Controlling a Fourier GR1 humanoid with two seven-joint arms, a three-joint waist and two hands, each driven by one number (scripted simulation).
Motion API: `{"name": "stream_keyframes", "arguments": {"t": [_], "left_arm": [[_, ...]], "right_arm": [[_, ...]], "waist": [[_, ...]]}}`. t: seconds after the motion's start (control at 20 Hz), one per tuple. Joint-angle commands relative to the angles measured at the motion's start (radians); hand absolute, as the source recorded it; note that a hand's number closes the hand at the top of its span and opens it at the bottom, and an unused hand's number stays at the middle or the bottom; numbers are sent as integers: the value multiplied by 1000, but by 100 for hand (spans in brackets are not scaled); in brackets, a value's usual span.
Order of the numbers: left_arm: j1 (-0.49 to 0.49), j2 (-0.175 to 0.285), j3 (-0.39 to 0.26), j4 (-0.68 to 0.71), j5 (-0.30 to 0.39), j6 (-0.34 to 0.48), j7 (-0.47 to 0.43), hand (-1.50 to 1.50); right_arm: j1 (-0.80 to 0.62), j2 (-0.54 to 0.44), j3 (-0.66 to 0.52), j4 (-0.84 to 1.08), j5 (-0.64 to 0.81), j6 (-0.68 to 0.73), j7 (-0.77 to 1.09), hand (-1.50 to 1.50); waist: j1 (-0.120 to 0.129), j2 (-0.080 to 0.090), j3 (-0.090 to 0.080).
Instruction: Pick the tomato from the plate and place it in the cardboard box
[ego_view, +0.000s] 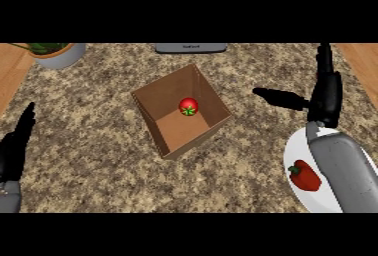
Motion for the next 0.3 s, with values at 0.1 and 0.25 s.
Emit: {"name": "stream_keyframes", "arguments": {"t": [0.1, 0.25], "left_arm": [[2, 5, -8, -64, -6, -21, 63, 0], [-38, 6, 10, 9, 2, -20, 13, 0]], "right_arm": [[330, -121, -36, -334, -42, 84, 8, -150], [401, -224, -116, -374, -145, 234, -17, -150]], "waist": [[10, 4, 1], [10, 6, 0]]}}
